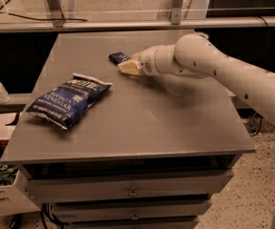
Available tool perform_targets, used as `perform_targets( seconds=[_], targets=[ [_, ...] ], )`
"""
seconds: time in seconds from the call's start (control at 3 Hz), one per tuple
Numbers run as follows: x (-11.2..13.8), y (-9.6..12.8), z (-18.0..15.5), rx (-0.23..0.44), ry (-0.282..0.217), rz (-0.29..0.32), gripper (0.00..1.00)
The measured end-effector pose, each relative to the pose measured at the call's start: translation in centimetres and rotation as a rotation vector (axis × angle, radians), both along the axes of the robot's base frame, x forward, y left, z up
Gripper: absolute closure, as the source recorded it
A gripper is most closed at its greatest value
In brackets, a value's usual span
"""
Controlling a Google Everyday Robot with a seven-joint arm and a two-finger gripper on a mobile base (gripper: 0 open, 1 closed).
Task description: Pick rxbar blueberry
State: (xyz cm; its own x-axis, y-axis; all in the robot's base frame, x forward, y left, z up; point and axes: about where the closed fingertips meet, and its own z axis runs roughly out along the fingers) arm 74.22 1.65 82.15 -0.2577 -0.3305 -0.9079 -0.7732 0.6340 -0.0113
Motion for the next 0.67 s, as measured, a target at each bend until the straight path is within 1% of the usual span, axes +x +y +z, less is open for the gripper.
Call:
perform_targets(
  seconds=[0.33,0.67],
  targets=[
    [-0.5,-0.6,0.9,0.013,-0.018,-0.004,0.87],
    [-1.7,-1.1,2.7,0.042,-0.046,0.003,1.00]
  ],
)
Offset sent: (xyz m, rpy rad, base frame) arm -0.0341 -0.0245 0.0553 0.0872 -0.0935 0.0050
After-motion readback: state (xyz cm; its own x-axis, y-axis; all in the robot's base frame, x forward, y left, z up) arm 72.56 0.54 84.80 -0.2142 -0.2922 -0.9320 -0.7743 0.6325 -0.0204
